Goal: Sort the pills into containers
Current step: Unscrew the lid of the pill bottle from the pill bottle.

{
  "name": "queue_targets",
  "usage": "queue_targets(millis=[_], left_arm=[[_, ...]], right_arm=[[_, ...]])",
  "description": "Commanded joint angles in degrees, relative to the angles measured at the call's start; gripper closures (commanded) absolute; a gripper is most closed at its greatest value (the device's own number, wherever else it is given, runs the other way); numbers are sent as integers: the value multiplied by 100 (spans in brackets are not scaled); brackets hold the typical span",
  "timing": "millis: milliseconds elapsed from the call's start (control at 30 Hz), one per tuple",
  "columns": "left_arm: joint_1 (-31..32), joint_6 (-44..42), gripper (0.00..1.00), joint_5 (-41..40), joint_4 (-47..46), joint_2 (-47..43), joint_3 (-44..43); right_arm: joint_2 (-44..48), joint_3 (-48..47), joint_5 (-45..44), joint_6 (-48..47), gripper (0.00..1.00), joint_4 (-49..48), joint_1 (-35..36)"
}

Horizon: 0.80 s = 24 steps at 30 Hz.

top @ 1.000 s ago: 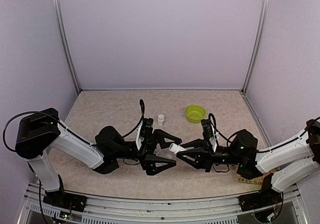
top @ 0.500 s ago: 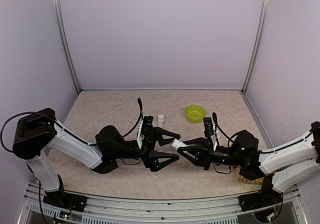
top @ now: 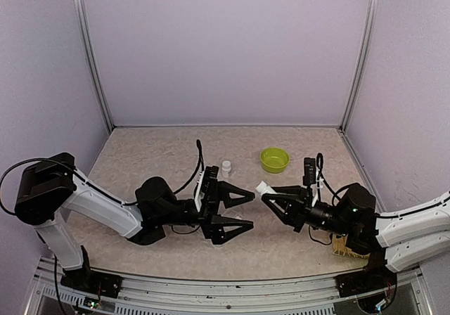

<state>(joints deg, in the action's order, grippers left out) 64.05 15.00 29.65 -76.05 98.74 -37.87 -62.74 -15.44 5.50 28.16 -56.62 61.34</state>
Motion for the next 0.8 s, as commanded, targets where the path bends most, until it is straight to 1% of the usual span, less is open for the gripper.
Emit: queue_targets(millis=[0, 100, 167, 267, 300, 333, 433, 533, 633, 733, 767], left_arm=[[63, -90, 12, 198, 114, -136, -60], [64, -103, 12, 93, 128, -148, -50], [56, -116, 11, -139, 138, -184, -5], [5, -109, 7, -379, 26, -259, 99], [-5, -95, 3, -397, -52, -271, 125], [-27, -78, 1, -392, -161, -278, 142], [-72, 29, 1, -181, -416, -162, 88], [-89, 274, 1, 157, -896, 55, 15], [-99, 543, 1, 420, -1335, 278, -88], [-112, 574, 1, 495, -1421, 356, -122], [-113, 574, 4, 549, -1421, 363, -128]], right_arm=[[76, 34, -262, -118, 74, 85, -35], [54, 26, -179, -142, 74, 45, -35], [26, 15, -28, -147, 74, 3, -35], [-90, -30, 319, -144, 74, -117, -34], [-178, -41, 452, -144, 74, -184, -35], [-256, -65, 597, -144, 74, -264, -30], [-581, -197, 1018, -144, 74, -446, -33], [-953, -364, 1265, -83, 74, -597, -26], [-1205, -429, 1346, 10, 74, -804, -26], [-1200, -361, 1285, 50, 74, -988, -25], [-1189, -375, 1279, 34, 74, -957, -25]])
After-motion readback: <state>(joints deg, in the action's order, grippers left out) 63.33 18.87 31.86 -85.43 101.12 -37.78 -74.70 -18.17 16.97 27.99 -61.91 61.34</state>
